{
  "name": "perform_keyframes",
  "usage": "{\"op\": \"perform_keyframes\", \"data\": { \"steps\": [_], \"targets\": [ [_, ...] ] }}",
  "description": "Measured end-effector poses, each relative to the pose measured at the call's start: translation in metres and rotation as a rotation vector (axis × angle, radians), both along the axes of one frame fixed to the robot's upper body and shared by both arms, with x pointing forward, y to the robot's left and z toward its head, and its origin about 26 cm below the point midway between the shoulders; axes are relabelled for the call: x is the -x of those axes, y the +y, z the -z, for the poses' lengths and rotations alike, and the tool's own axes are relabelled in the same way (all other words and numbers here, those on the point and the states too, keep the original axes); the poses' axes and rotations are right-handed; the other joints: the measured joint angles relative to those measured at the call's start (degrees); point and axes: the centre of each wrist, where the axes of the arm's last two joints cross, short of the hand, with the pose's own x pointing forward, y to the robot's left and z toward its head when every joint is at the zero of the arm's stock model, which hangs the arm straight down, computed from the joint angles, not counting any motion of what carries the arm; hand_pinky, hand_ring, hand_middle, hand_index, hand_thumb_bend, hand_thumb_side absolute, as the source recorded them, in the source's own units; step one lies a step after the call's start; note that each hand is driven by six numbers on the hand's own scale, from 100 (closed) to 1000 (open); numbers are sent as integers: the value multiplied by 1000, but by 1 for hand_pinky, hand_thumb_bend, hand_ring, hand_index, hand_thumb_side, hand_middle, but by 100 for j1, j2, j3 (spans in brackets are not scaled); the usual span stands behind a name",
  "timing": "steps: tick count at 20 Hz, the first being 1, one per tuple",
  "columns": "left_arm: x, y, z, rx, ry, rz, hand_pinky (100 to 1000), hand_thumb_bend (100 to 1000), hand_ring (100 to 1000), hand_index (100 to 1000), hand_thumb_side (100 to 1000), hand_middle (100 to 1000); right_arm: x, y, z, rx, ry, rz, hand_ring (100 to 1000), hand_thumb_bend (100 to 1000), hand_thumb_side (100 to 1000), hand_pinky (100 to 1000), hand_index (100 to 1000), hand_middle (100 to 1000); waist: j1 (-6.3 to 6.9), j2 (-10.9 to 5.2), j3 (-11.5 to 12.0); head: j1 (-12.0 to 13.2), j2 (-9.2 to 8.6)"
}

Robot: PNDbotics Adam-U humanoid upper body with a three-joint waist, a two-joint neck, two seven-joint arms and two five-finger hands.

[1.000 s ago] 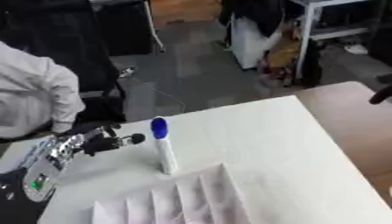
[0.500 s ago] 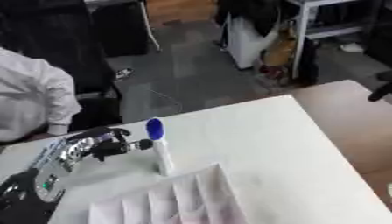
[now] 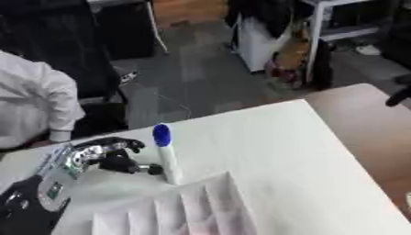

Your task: Pick up objects on the table and place them in the box.

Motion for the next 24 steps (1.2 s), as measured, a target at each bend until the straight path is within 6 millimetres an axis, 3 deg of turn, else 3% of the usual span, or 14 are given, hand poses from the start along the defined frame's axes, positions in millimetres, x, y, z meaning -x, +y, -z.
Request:
{"op": "perform_keyframes", "data": {
  "steps": [6,12,24],
  "targets": [
    [0,0,-1,-32,35,42,798,1000,866,1000,609,991,0,0,0,0,0,0,570,100,941,380,693,473,0,6,-12,0,0],
    [0,1,-3,-23,-16,70,794,1000,845,1000,646,972,0,1,-2,1,-6,-4,570,100,941,380,693,472,0,46,-90,-1,-25],
    [-4,13,-15,25,-189,0,793,1000,839,1000,691,961,-2,5,-6,-3,-22,-25,571,100,941,379,693,469,40,209,-279,2,-262]
  ]
}}
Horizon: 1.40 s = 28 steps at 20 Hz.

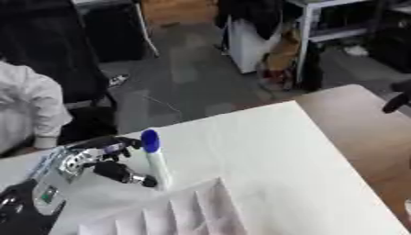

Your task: Pick up objects on the table and place them in the box.

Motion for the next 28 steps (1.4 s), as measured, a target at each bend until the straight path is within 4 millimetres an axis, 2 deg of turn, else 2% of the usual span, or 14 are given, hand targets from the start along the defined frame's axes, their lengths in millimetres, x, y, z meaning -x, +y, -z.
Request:
{"op": "perform_keyframes", "data": {
  "steps": [3,14,28],
  "targets": [
    [-2,5,-7,1,-24,-25,792,1000,838,1000,698,961,-1,2,-2,-5,-9,-8,571,100,941,378,694,467,25,63,-65,20,-78],
    [-5,14,-10,30,-86,-47,775,1000,808,1000,695,943,-2,7,-6,-5,-27,-28,573,100,941,377,694,463,25,293,-229,43,-304],
    [-7,16,-13,89,-223,-12,754,1000,778,1000,694,918,-3,12,-11,2,-39,-47,572,100,943,378,695,463,64,379,-356,48,-352]
  ]
}}
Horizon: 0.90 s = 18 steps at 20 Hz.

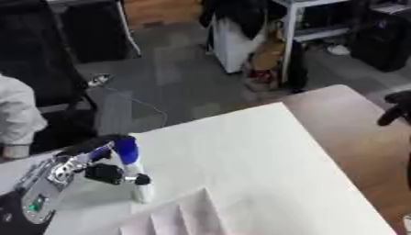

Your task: Pick up objects on the table and place them in the box.

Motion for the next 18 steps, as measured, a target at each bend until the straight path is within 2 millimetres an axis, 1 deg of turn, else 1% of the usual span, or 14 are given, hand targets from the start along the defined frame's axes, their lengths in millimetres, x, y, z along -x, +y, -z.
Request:
{"op": "perform_keyframes", "data": {
  "steps": [2,3,4,5,6,7,8,9,10,11,12,13,15,18],
  "targets": [
    [0,1,1,6,-16,1,748,1000,769,1000,693,910,0,0,0,0,0,0,572,100,943,379,695,463,3,0,-1,0,0],
    [0,1,1,9,-22,1,713,997,727,1000,693,877,0,0,0,0,0,-1,572,100,943,379,695,463,7,0,-2,0,0],
    [0,1,1,12,-29,1,719,1000,733,1000,693,881,0,0,0,0,-1,-1,572,100,943,379,695,463,11,1,-4,0,0],
    [0,1,1,15,-37,0,500,879,575,942,690,787,0,0,-1,1,-2,-2,572,100,944,379,695,464,16,1,-8,0,0],
    [0,2,1,19,-47,-2,438,849,541,920,688,762,0,0,-1,1,-3,-2,572,100,944,379,695,464,19,1,-14,0,0],
    [0,2,1,24,-58,-5,320,783,454,859,691,679,0,1,-1,1,-3,-3,572,100,946,379,695,464,20,1,-19,0,0],
    [0,2,1,30,-71,-11,275,733,410,830,695,634,0,1,-2,2,-4,-3,572,100,947,379,695,464,20,1,-19,0,0],
    [0,2,1,37,-85,-17,178,618,315,767,711,554,0,1,-2,1,-5,-4,572,100,948,379,695,464,20,1,-19,0,0],
    [0,2,1,45,-102,-25,140,544,279,742,735,522,0,1,-2,1,-6,-4,572,100,948,379,695,464,20,1,-19,0,0],
    [0,2,1,55,-120,-35,100,420,206,694,770,452,0,1,-2,1,-5,-5,572,100,948,379,695,464,20,1,-19,0,0],
    [0,2,1,69,-140,-47,100,360,169,674,799,417,0,1,-2,0,-5,-6,572,100,949,380,695,464,21,1,-19,0,0],
    [0,2,1,85,-161,-60,100,246,100,617,860,353,0,1,-2,-1,-4,-7,572,100,949,380,695,464,23,1,-19,0,0],
    [-1,3,1,116,-198,-86,100,100,100,543,988,275,0,1,-2,-2,-4,-8,572,100,949,380,695,464,29,1,-18,0,0],
    [-1,3,2,147,-242,-117,100,100,100,467,1000,157,0,1,-2,-1,-4,-10,572,100,949,380,695,465,31,1,-18,0,0]
  ]
}}
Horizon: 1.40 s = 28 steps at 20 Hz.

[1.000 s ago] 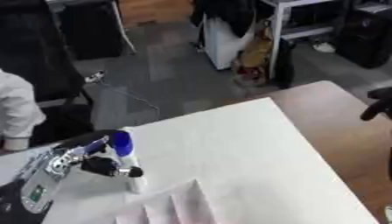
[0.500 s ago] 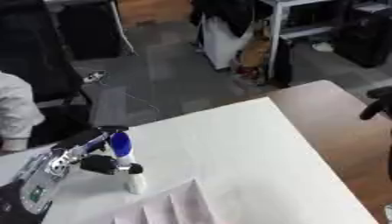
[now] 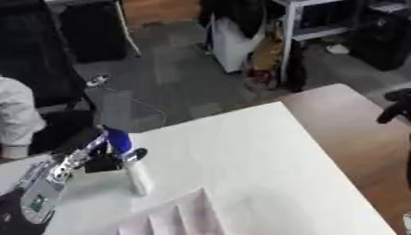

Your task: Pick up objects on the table and place them in the box.

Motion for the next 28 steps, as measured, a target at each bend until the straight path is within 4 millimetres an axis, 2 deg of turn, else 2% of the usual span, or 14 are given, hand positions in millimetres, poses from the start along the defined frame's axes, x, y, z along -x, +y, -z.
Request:
{"op": "perform_keyframes", "data": {
  "steps": [3,12,13,14,16,24,28],
  "targets": [
    [0,1,2,6,-15,-11,100,105,100,439,1000,100,0,0,0,2,1,0,572,100,949,380,695,465,0,-1,3,-1,0],
    [2,1,8,-1,-54,6,100,104,100,425,999,100,0,0,0,1,2,-1,572,100,948,381,695,466,0,-58,87,-6,0],
    [2,1,7,3,-61,11,100,133,100,425,1000,100,0,0,0,1,2,-1,572,100,954,382,695,467,0,-73,102,-6,1],
    [3,1,8,8,-68,18,100,105,100,423,997,100,0,0,0,2,3,-1,572,100,948,382,695,467,0,-91,115,-7,1],
    [6,-1,7,16,-85,40,100,106,100,421,994,100,0,-1,2,2,8,2,572,100,948,382,695,467,0,-130,160,-9,4],
    [29,-3,-20,72,-234,162,100,110,100,415,980,100,1,-5,7,8,27,15,572,100,948,382,695,467,0,-242,278,-15,81],
    [45,-5,-33,112,-296,225,100,112,100,412,977,100,2,-6,10,8,35,21,573,100,948,382,695,466,-2,-266,346,-12,292]
  ]
}}
